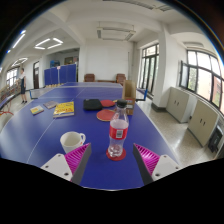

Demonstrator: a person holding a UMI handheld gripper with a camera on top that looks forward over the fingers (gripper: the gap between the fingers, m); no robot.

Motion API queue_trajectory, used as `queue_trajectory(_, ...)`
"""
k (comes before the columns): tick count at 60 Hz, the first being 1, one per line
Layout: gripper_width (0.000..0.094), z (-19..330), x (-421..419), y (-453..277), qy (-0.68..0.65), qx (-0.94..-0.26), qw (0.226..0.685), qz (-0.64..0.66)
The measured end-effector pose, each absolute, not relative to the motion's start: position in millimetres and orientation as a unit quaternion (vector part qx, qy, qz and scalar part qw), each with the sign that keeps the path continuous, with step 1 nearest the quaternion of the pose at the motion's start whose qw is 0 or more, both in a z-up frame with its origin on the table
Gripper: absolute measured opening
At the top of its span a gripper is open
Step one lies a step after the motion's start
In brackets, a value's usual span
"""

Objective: Pour water

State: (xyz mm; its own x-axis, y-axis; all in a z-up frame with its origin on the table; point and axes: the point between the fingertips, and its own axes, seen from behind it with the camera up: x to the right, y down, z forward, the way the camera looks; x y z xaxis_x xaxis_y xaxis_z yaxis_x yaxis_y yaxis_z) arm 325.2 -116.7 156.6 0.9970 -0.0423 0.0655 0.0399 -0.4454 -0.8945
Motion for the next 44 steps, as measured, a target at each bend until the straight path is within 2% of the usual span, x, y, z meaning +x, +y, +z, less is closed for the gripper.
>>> queue_trajectory(11, 0.0849, 202, 281, -245, 0.011, -0.854, 0.518, -0.046)
queue_trajectory(23, 0.0849, 223, 238, -355, 0.010, -0.854, 0.517, -0.052)
queue_trajectory(37, 0.0852, 235, 226, -413, 0.009, -0.851, 0.523, -0.057)
queue_trajectory(44, 0.0848, 239, 228, -419, 0.004, -0.844, 0.532, -0.065)
